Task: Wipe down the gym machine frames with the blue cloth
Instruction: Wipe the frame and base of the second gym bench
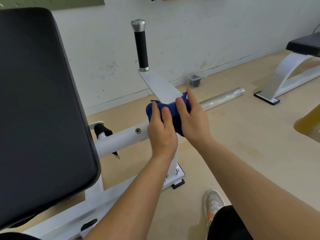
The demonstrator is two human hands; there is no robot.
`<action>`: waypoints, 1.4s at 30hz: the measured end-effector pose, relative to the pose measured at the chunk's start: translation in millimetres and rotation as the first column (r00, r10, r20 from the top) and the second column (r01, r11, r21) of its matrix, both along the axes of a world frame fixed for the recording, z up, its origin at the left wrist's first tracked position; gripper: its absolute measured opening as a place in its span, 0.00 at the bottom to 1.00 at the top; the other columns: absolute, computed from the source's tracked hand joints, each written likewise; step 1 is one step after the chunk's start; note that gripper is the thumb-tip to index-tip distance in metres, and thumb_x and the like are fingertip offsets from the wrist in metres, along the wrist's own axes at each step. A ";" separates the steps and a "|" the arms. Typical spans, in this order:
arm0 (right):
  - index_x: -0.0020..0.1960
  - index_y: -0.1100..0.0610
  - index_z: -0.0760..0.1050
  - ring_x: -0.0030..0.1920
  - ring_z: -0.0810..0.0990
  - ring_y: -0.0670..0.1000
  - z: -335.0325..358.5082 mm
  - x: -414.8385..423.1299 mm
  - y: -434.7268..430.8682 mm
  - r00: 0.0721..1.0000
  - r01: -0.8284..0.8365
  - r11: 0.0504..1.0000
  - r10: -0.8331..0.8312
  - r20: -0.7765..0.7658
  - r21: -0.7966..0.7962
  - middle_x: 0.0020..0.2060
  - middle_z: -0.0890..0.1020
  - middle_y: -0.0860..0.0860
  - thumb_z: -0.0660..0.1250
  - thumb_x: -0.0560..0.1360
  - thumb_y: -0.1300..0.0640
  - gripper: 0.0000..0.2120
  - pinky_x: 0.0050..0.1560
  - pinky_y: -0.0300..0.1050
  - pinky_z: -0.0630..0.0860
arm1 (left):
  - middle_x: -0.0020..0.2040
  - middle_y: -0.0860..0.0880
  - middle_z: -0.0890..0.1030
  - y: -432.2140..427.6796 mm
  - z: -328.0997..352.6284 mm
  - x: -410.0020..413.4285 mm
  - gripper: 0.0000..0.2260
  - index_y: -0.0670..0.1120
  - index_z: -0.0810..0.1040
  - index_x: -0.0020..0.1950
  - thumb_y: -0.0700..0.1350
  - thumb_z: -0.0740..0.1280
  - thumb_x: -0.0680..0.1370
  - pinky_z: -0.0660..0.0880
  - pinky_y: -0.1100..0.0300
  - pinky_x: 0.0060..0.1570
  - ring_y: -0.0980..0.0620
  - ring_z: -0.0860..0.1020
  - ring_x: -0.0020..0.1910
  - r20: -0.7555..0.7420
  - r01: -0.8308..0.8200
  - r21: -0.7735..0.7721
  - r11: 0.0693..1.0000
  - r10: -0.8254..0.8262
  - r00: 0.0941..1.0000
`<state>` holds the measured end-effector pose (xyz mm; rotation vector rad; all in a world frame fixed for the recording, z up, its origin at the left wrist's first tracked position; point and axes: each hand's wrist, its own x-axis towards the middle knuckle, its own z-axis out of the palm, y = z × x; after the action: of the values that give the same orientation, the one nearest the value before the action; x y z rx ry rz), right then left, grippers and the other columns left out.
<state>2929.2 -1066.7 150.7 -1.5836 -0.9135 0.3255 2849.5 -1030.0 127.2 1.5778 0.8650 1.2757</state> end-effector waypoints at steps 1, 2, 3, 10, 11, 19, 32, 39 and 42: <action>0.74 0.48 0.66 0.43 0.75 0.44 -2.0 0.3 1.8 0.996 0.025 0.998 -0.020 0.086 -0.055 0.45 0.78 0.43 0.56 0.83 0.47 0.20 0.40 0.34 0.69 | 0.59 0.52 0.80 4.4 0.6 4.2 0.17 0.46 0.68 0.73 0.48 0.55 0.85 0.72 0.68 0.53 0.55 0.77 0.55 -0.034 -0.045 0.028 0.999 0.046 0.998; 0.77 0.49 0.61 0.43 0.76 0.45 -6.8 1.3 4.5 0.989 0.046 0.995 -0.033 0.147 -0.084 0.46 0.78 0.44 0.55 0.83 0.49 0.22 0.38 0.32 0.67 | 0.60 0.52 0.79 8.5 0.3 7.7 0.17 0.46 0.67 0.73 0.47 0.55 0.85 0.73 0.67 0.54 0.55 0.77 0.56 -0.057 -0.077 0.072 0.994 0.081 0.995; 0.76 0.50 0.61 0.43 0.76 0.47 -14.0 1.5 7.7 0.980 0.064 0.994 -0.045 0.194 -0.093 0.45 0.78 0.46 0.54 0.84 0.51 0.21 0.36 0.32 0.66 | 0.59 0.52 0.79 11.4 -2.2 10.3 0.16 0.48 0.67 0.72 0.45 0.56 0.84 0.73 0.68 0.53 0.56 0.77 0.55 -0.067 -0.089 0.120 0.989 0.098 0.993; 0.62 0.52 0.71 0.39 0.77 0.43 -61.3 -6.0 14.5 0.987 0.088 0.987 -0.068 0.147 -0.134 0.40 0.79 0.43 0.53 0.84 0.55 0.11 0.38 0.41 0.72 | 0.72 0.50 0.71 13.8 -41.0 5.3 0.25 0.48 0.59 0.78 0.47 0.60 0.82 0.72 0.59 0.64 0.51 0.73 0.67 -0.220 -0.047 0.106 0.993 0.070 0.973; 0.61 0.52 0.71 0.39 0.78 0.43 -63.0 -6.9 12.7 0.992 0.076 0.986 -0.060 0.112 -0.145 0.40 0.79 0.42 0.53 0.84 0.55 0.11 0.38 0.40 0.72 | 0.69 0.48 0.74 13.4 -42.9 5.1 0.24 0.48 0.59 0.77 0.48 0.60 0.82 0.74 0.58 0.61 0.49 0.75 0.63 -0.221 -0.041 0.068 0.997 0.055 0.974; 0.47 0.55 0.72 0.36 0.76 0.47 -20.9 11.1 7.1 0.973 0.070 0.994 -0.050 0.225 -0.084 0.35 0.80 0.48 0.59 0.82 0.55 0.08 0.36 0.42 0.70 | 0.56 0.51 0.80 23.0 -14.1 3.4 0.16 0.45 0.68 0.71 0.43 0.61 0.82 0.68 0.76 0.44 0.52 0.78 0.51 -0.182 -0.024 0.195 0.980 0.061 0.981; 0.50 0.53 0.76 0.39 0.76 0.51 -59.7 4.5 0.5 0.989 0.037 0.965 0.002 0.149 -0.259 0.40 0.82 0.51 0.58 0.82 0.57 0.09 0.36 0.37 0.68 | 0.59 0.48 0.79 13.2 -40.7 -5.8 0.23 0.52 0.63 0.77 0.44 0.62 0.82 0.68 0.62 0.44 0.47 0.77 0.51 -0.339 -0.043 0.111 0.993 0.079 0.937; 0.46 0.47 0.74 0.30 0.74 0.44 -47.6 -4.1 4.4 0.999 -0.007 0.995 0.004 0.042 0.095 0.31 0.79 0.45 0.61 0.82 0.55 0.07 0.31 0.34 0.68 | 0.62 0.50 0.79 18.0 -33.5 13.5 0.22 0.52 0.64 0.75 0.54 0.60 0.81 0.77 0.58 0.56 0.50 0.79 0.57 -0.077 -0.094 0.099 0.991 0.102 0.992; 0.51 0.51 0.75 0.30 0.75 0.45 -71.1 6.3 12.0 0.997 -0.019 0.996 0.013 0.072 0.090 0.30 0.79 0.42 0.62 0.81 0.56 0.04 0.33 0.34 0.68 | 0.66 0.48 0.77 22.1 -49.9 16.2 0.25 0.53 0.60 0.78 0.54 0.58 0.81 0.75 0.58 0.58 0.49 0.77 0.62 -0.125 -0.092 0.141 0.986 0.110 0.986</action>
<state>2935.5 -1054.8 79.6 -1.5131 -0.9827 0.2368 2865.7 -1007.9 77.2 1.7613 0.9695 1.3361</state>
